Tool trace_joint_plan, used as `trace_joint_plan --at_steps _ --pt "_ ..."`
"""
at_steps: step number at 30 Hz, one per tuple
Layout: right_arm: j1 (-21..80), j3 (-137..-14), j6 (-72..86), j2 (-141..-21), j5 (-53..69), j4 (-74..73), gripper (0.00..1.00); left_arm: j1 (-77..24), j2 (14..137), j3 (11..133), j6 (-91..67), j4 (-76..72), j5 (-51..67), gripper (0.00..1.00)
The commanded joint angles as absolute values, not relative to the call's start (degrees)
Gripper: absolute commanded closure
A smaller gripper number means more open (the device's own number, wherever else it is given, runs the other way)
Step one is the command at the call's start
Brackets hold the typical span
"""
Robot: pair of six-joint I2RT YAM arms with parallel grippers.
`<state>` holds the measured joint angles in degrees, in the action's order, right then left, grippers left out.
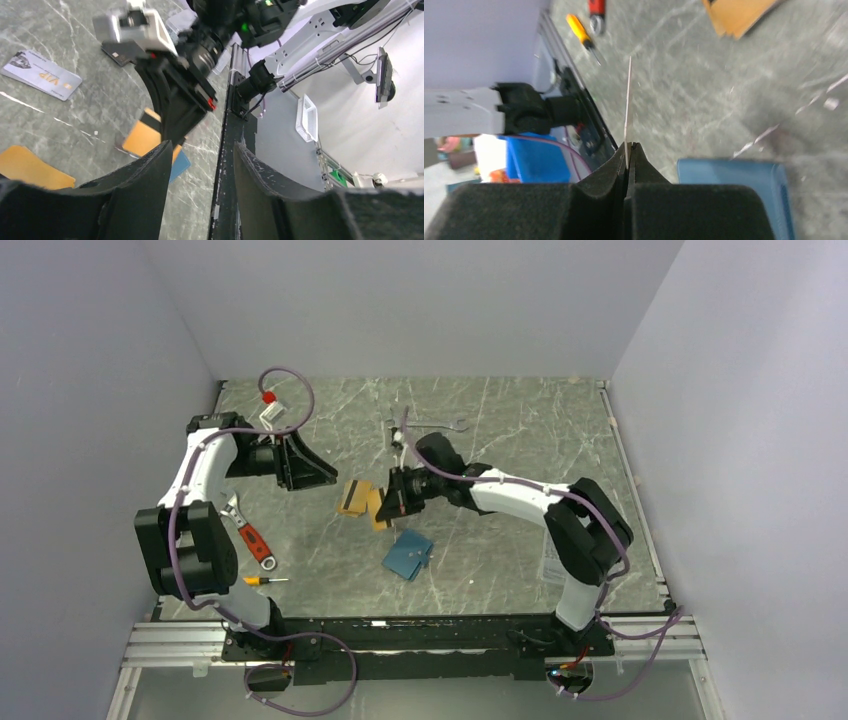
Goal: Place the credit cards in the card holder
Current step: Pick up the credit card from the center of the board, then open the card holder at the center of the board.
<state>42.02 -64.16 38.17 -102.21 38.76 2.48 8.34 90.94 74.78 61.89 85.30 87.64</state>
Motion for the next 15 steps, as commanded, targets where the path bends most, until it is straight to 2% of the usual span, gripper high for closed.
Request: trace_joint_plan --at_steps 1,3,5,7,8,9,10,15 --pt "47.5 -65.7 31.6 -98.8 25.3 -20.7 1.00 6.8 87.6 76.9 58.7 81.7 81.7 0.42" --pt "49.1 -64.6 33.3 -97.9 22.3 -23.4 1.00 5.3 83.3 75.2 44.1 67.6 72.3 0.40" --pt "51.1 -64.6 34.3 -97.1 18.6 -26.2 1.00 2.1 77.0 71.9 31.0 54.7 57.7 0.36" --pt "53.2 -65.5 34.7 -96.9 15.2 -28.8 1.00 0.5 73.1 71.7 27.5 52.2 49.7 0.32" --pt "53.9 -65.9 35.0 -96.9 13.6 -30.0 1.00 -1.0 72.4 72.9 27.4 53.6 47.8 0.24" --pt "54.3 -65.9 35.4 -96.9 12.4 -30.7 1.00 -2.0 72.0 74.3 27.8 55.2 46.3 0.04" --pt "54.3 -65.5 36.0 -96.9 11.5 -31.1 1.00 -2.9 71.3 74.7 28.2 55.9 44.9 0.01" --pt "54.3 -61.5 38.4 -95.1 6.8 -30.8 1.00 -10.7 63.4 66.8 31.0 53.7 36.5 0.01"
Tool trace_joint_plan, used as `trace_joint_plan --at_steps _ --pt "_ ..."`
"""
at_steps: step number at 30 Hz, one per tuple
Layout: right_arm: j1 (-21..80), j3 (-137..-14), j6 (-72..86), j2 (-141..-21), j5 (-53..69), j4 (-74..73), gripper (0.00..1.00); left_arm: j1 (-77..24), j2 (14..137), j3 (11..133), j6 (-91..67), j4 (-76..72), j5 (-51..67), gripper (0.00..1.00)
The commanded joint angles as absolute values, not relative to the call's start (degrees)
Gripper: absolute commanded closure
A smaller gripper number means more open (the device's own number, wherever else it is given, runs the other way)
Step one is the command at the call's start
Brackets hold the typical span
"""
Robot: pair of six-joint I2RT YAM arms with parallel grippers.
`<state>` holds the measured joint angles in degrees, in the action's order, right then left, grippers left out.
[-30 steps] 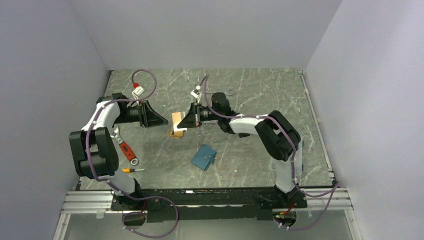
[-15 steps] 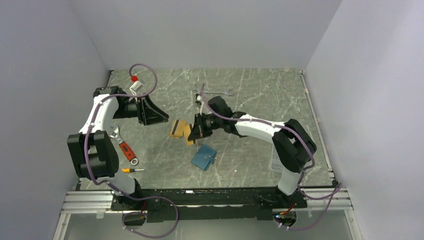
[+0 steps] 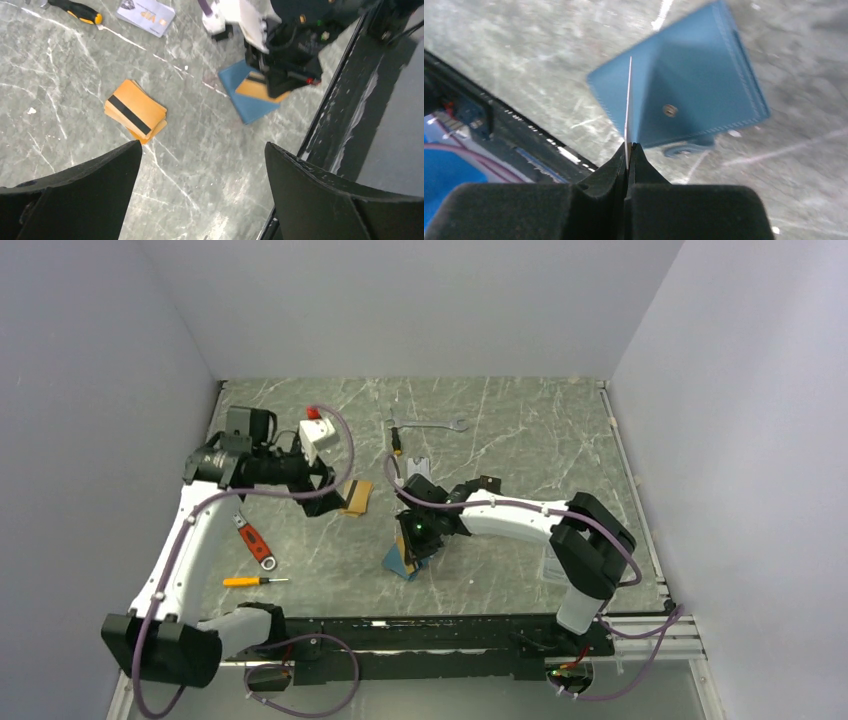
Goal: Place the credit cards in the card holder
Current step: Open the card holder at the center of the board.
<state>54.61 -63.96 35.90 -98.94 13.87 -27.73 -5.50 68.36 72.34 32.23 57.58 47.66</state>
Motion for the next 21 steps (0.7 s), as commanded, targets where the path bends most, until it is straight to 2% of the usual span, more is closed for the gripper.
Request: trace_joint_plan --at_steps 1,8,15,21 --pt "54.3 -60.7 39.0 -94.6 5.5 -30.9 1.00 -12.8 60.7 64.6 31.3 52.3 34.7 0.01" --pt "54.3 -54.7 42.3 -89.6 2.5 -28.9 1.00 -27.8 54.6 56.0 33.1 46.9 22.6 0.01" --pt "52.6 -49.4 43.6 -87.9 2.6 -25.7 1.00 -43.3 58.2 54.7 37.4 46.9 10.3 0.01" --pt "48.9 -42.8 44.6 -84.2 4.9 -19.0 1.00 -51.2 65.9 56.3 34.1 45.7 6.3 0.01"
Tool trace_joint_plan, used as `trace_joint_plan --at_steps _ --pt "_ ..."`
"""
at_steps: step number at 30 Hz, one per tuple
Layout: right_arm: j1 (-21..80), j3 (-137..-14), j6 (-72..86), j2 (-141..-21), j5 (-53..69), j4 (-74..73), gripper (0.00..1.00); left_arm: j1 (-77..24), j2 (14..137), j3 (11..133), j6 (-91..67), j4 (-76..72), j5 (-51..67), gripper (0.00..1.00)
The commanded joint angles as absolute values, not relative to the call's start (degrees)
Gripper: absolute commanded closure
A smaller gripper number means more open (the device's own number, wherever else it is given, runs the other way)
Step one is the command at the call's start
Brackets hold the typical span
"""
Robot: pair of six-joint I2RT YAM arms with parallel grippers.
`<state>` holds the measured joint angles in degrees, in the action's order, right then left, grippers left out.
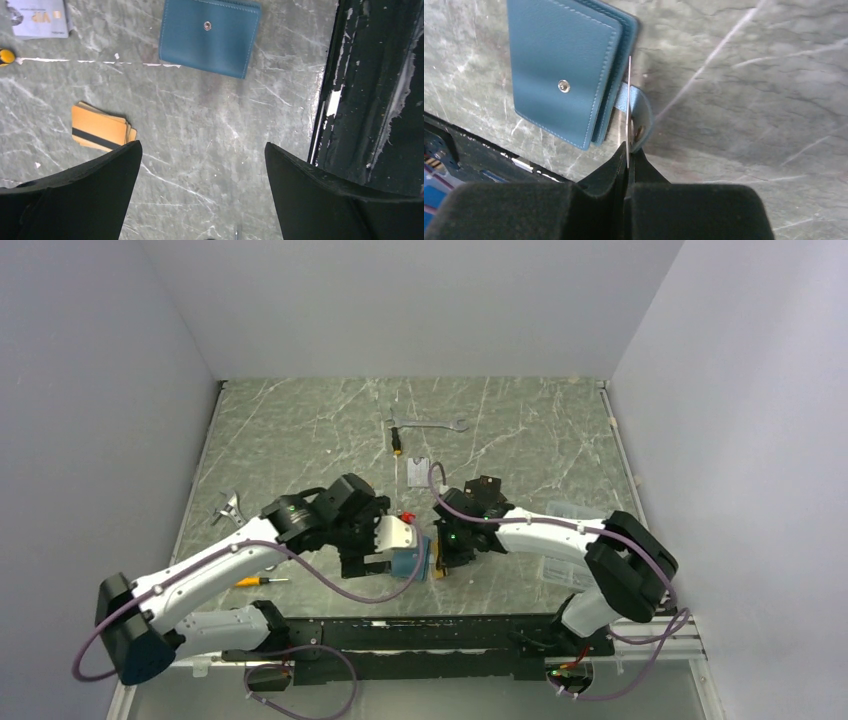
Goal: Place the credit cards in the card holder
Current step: Open the card holder at the center of the board.
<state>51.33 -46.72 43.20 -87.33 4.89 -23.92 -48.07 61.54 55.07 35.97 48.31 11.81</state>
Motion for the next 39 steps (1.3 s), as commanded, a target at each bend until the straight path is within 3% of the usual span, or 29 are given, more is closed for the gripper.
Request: trace_joint_plan --at_steps 1,7,14,22,33,39 --pt "48.2 -41.8 44.6 -83.7 5.7 -17.7 1.00 -52.0 67.3 56.4 32.3 45.1 6.5 0.01" --pt "44.3 -37.4 43.6 -83.7 11.2 -10.7 1.00 -57.1 75.2 56.7 25.2 38.8 3.1 0.01" --pt "38.5 -31.7 42.6 -87.8 20.8 -1.0 1.00 -59.6 87.4 63.1 30.6 36.9 4.3 0.01" --pt "35.9 -27.3 41.8 -90.1 24.7 3.3 1.00 -65.5 92.7 62.3 35.6 30.5 5.7 0.01" --pt "32.8 -24.4 41.7 -92.8 26.0 5.9 1.00 -65.8 98.9 62.8 40.8 26.7 7.2 0.01" --pt "32.4 -24.6 41.4 -93.4 25.3 5.4 1.00 -65.7 100.5 63.4 41.5 27.9 7.0 0.19"
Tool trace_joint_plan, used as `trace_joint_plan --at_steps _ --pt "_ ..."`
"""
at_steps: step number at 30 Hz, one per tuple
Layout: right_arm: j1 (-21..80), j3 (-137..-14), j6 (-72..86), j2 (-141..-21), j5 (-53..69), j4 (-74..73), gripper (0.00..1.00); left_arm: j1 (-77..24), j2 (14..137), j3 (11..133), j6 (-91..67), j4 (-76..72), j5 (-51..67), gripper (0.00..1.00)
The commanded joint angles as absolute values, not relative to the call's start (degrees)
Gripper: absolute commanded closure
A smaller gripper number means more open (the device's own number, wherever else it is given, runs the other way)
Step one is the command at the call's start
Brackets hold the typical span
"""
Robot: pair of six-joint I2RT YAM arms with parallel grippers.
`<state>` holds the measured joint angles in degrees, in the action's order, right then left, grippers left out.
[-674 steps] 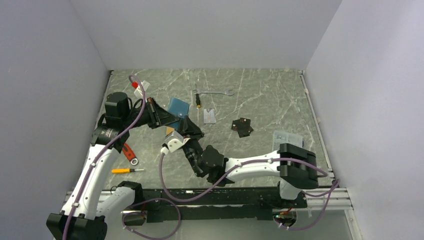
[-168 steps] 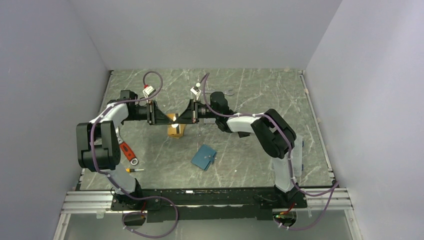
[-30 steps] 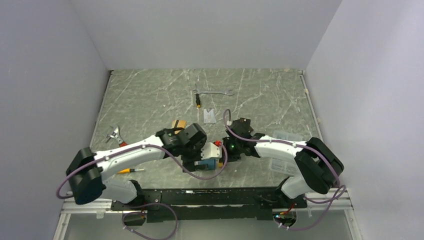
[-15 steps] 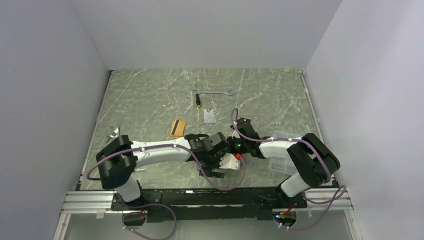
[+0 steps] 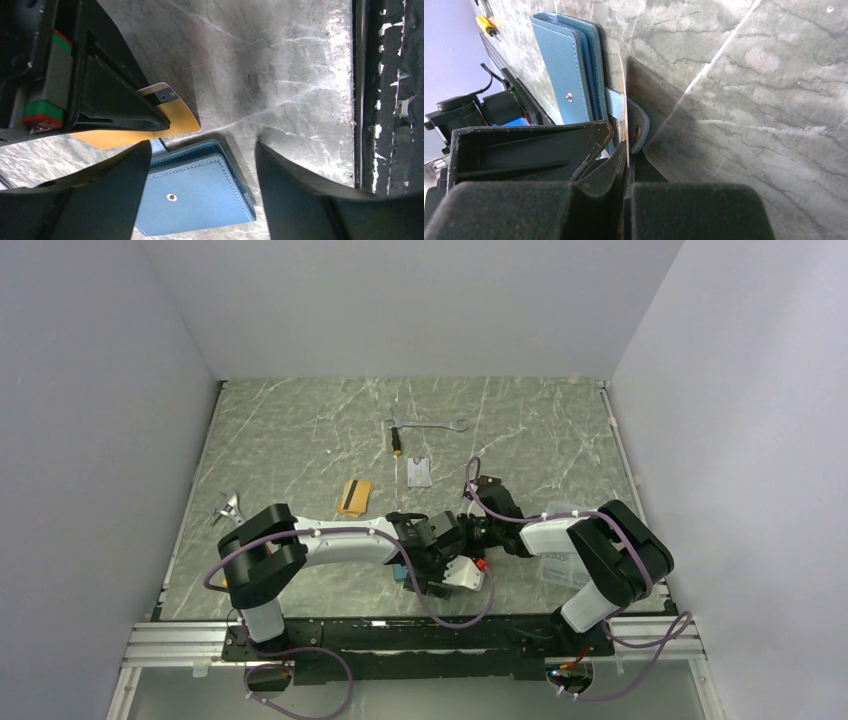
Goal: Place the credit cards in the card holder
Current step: Open the card holder at the center of the board.
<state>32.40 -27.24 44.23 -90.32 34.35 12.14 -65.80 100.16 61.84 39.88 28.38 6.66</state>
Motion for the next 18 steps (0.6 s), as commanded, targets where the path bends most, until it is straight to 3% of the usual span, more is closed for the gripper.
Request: trace_joint_plan --at_steps 1,8,18 --pt "32.4 -24.6 41.3 -93.4 25.1 5.2 1.00 -65.5 100.3 63.4 41.1 28.4 7.1 0.24" --pt "32.2 -24.0 41.6 -94.2 23.5 4.8 1.00 -65.0 98.1 63.8 37.0 32.5 8.6 0.39" --pt "32.2 -24.5 41.3 -94.5 20.7 2.7 1.00 -62.7 97.8 64.8 35.3 36.3 7.5 0.50"
